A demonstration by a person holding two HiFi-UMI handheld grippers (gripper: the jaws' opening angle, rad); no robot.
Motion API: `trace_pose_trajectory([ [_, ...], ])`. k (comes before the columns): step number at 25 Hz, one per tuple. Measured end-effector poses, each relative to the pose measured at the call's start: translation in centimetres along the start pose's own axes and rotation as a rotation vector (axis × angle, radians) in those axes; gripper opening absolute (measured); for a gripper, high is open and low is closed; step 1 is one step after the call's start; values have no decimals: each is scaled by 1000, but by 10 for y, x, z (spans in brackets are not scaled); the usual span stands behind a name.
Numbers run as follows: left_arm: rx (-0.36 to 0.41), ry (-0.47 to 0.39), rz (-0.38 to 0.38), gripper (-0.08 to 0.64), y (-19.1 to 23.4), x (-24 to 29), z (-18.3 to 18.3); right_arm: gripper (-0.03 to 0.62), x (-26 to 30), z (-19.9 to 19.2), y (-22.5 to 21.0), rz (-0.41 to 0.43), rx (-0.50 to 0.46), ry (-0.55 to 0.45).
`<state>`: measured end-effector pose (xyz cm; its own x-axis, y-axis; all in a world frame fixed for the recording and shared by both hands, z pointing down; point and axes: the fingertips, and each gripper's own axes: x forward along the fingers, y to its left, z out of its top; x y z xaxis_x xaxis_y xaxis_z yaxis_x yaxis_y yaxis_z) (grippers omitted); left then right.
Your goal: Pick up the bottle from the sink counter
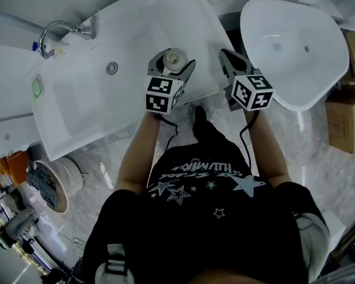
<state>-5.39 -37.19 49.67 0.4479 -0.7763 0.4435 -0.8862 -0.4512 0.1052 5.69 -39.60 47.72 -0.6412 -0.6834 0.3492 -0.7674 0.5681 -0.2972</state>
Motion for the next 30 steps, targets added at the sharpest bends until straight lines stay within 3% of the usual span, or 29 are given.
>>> trace_pose_trajectory([
  [15, -10, -58, 32, 344, -20, -161, -44, 6, -80, -31, 127, 9, -32, -62],
  [30, 13, -75, -27, 344, -50, -288, -93, 6, -166, -75, 224, -98, -30, -112],
])
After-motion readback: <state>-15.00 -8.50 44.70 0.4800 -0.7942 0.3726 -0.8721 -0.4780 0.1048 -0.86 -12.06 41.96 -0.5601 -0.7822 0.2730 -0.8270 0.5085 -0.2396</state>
